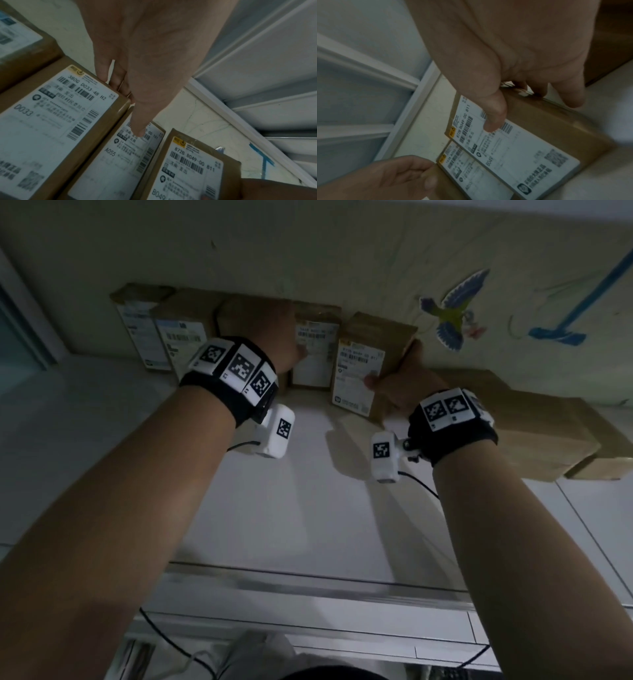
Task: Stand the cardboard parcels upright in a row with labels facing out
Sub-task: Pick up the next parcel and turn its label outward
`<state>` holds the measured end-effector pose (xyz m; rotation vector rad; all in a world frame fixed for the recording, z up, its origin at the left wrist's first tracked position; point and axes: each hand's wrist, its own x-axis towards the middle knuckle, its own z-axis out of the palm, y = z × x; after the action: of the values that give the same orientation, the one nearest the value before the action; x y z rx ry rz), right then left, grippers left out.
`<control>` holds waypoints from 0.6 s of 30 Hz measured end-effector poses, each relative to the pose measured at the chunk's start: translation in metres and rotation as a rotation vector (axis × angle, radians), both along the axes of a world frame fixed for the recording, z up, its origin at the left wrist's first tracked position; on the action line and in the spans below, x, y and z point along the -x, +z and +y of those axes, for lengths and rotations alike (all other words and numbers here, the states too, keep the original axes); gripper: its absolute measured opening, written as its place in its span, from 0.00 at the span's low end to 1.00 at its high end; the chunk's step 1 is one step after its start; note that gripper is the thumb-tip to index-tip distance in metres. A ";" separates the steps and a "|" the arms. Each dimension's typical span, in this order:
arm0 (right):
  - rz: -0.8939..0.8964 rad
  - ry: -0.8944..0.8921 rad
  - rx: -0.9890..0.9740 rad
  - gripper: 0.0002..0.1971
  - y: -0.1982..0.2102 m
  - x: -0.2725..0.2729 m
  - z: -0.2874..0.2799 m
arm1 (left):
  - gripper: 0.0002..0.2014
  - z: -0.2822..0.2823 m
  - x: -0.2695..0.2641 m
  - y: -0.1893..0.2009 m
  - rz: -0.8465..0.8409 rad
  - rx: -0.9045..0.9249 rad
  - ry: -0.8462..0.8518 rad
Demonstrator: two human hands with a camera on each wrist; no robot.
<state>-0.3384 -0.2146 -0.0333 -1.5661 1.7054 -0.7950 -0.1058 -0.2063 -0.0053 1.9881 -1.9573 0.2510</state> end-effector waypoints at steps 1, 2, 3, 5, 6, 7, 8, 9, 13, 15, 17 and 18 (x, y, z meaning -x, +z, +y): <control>0.006 0.003 -0.004 0.41 0.001 -0.003 -0.003 | 0.35 0.000 -0.002 -0.001 0.003 0.007 -0.002; 0.004 0.007 0.007 0.41 0.002 -0.006 -0.006 | 0.34 0.000 -0.003 -0.002 -0.002 0.015 0.007; 0.014 0.003 0.012 0.41 0.003 -0.010 -0.008 | 0.34 0.000 -0.005 -0.003 -0.015 0.026 0.016; 0.045 -0.006 0.034 0.40 0.002 -0.014 -0.014 | 0.34 0.002 -0.005 -0.003 -0.045 0.037 0.043; 0.054 -0.010 0.038 0.38 -0.001 -0.014 -0.018 | 0.34 0.003 -0.004 -0.002 -0.052 0.034 0.053; 0.055 -0.026 0.034 0.34 -0.002 -0.012 -0.020 | 0.34 0.003 -0.003 -0.002 -0.068 0.037 0.057; 0.043 -0.043 0.027 0.30 -0.004 -0.011 -0.023 | 0.33 0.004 -0.003 -0.002 -0.086 0.042 0.061; 0.034 -0.058 0.009 0.29 -0.005 -0.009 -0.024 | 0.33 0.005 -0.003 -0.003 -0.105 0.050 0.064; 0.002 -0.066 0.005 0.27 -0.004 -0.010 -0.025 | 0.33 0.004 -0.002 -0.005 -0.078 0.041 0.059; -0.033 -0.070 -0.002 0.25 -0.003 -0.011 -0.020 | 0.34 0.005 -0.001 -0.005 -0.063 0.042 0.047; -0.073 -0.094 -0.024 0.19 0.001 -0.011 -0.012 | 0.36 0.007 -0.001 -0.005 -0.047 0.039 0.038; -0.132 -0.103 -0.040 0.17 0.001 -0.008 -0.013 | 0.37 0.008 -0.001 -0.005 -0.037 0.033 0.037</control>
<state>-0.3299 -0.2273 -0.0324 -1.3769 1.7051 -0.8899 -0.1049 -0.1979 -0.0101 2.0136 -1.9277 0.3300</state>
